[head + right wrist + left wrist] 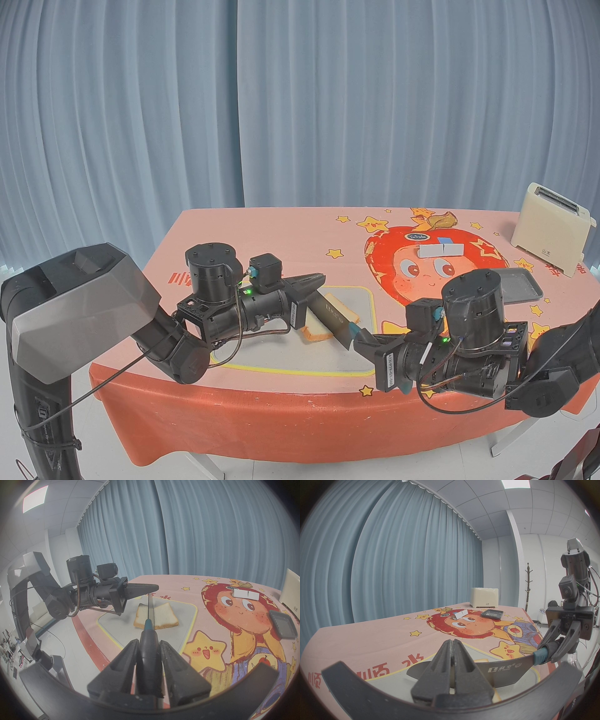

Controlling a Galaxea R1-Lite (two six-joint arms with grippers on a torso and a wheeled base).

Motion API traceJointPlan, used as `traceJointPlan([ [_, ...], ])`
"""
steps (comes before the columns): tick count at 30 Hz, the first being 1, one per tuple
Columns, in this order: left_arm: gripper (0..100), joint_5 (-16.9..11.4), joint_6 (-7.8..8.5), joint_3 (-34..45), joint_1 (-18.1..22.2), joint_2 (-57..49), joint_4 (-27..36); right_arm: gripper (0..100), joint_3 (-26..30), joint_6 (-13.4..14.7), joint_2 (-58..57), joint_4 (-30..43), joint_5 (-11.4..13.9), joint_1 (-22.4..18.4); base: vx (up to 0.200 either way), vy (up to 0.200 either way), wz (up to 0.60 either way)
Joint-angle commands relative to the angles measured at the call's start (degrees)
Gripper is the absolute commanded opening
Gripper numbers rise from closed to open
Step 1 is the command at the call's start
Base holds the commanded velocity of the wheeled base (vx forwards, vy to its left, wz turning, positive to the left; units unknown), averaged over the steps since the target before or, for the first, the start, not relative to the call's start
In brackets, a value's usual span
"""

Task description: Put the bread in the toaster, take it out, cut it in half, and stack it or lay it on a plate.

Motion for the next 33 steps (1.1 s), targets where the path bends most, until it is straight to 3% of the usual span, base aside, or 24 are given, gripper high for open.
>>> traceJointPlan([
  [1, 0, 0.0, -0.03, -0.3, 0.1, -1.6, 0.0, 0, -0.2, 0.0, 1.0, 0.1, 0.0, 0.2, 0.0, 0.0, 0.0],
  [16, 0, 0.0, -0.03, 2.4, -0.6, -1.1, 0.1, 0, -0.1, -0.1, -3.3, 1.1, 0.0, -0.1, 0.0, 0.0, 0.0],
  [33, 0, 0.0, -0.12, -0.8, 0.9, -0.5, 0.8, 0, -0.6, 0.1, 1.0, 0.1, 0.0, -0.1, 0.0, 0.0, 0.0],
])
